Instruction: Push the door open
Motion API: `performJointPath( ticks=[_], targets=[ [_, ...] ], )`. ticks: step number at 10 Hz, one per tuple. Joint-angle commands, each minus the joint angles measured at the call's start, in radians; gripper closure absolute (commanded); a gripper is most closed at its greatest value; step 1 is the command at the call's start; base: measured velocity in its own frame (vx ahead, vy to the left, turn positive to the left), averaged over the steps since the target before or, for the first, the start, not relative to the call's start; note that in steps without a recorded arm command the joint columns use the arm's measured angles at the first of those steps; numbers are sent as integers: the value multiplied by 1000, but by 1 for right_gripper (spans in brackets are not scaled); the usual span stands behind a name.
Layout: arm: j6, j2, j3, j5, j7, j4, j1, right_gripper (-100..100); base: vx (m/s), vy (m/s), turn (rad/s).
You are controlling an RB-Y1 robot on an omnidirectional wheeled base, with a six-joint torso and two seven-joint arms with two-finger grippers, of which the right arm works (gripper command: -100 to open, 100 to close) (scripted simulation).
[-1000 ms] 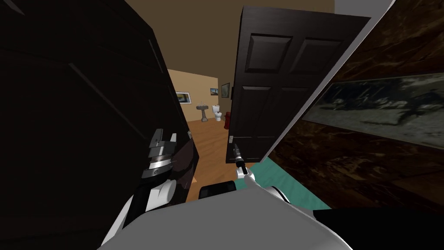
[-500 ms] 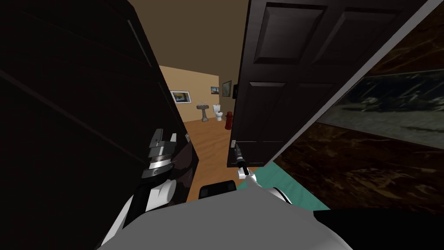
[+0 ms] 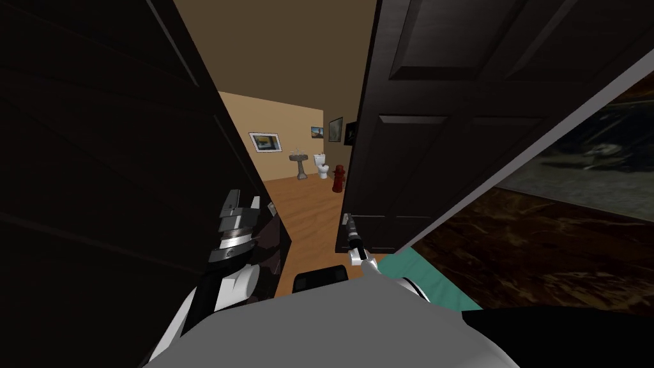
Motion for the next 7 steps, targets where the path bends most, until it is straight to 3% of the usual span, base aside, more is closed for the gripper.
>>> performJointPath(
  ticks=[1,6,7],
  targets=[
    [0,0,0,0,0,0,-1,100,-18,-2,9],
    [0,0,0,0,0,0,-1,100,-14,-1,2],
    [3,-12,-14,-8,11,1,-2,100,80,7,-24]
  ],
)
